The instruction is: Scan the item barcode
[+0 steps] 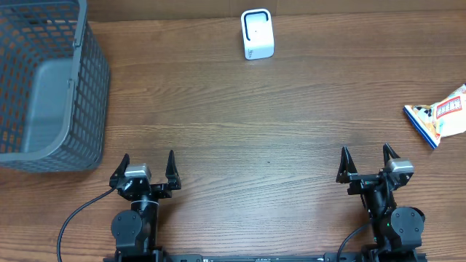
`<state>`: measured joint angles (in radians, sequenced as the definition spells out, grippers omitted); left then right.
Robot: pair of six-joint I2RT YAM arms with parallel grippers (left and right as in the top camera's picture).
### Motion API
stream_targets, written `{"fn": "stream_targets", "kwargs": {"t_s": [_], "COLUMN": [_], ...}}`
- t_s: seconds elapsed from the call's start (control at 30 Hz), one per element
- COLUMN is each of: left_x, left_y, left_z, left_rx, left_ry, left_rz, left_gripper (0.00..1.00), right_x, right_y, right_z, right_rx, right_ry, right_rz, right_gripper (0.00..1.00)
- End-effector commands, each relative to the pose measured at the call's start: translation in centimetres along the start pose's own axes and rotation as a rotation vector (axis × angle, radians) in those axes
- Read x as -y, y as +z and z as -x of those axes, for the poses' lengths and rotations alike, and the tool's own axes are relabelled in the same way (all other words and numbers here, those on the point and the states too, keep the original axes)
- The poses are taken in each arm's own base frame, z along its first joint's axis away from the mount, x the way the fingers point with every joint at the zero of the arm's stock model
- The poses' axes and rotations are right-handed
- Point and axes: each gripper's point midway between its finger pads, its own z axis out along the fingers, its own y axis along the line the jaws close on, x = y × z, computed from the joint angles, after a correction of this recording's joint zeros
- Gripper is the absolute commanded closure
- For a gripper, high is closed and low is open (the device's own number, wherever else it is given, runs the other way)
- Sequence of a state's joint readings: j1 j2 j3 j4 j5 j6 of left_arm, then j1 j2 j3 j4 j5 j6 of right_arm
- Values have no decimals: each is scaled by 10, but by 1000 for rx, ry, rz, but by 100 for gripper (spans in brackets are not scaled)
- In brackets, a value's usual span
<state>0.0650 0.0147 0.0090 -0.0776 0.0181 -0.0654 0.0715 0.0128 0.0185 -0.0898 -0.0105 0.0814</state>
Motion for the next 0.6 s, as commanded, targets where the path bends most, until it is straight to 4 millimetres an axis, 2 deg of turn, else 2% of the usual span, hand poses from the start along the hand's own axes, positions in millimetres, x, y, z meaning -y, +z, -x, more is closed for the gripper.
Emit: {"fn": "stream_targets", "kwargs": {"t_s": [0.0, 0.57], "left_x": [0, 0], "left_y": [0, 0], "left_z": [0, 0], "left_rx": [4, 5], "left_ry": [59, 52], "left_rz": [3, 5], "left_gripper": [0, 0], "right_x": [3, 3], "right_y": [0, 0], "right_z": [-1, -1], "right_rx": [7, 7], "right_ry": [-4, -4], "right_rz": [-14, -14], "right_gripper": [0, 0]}}
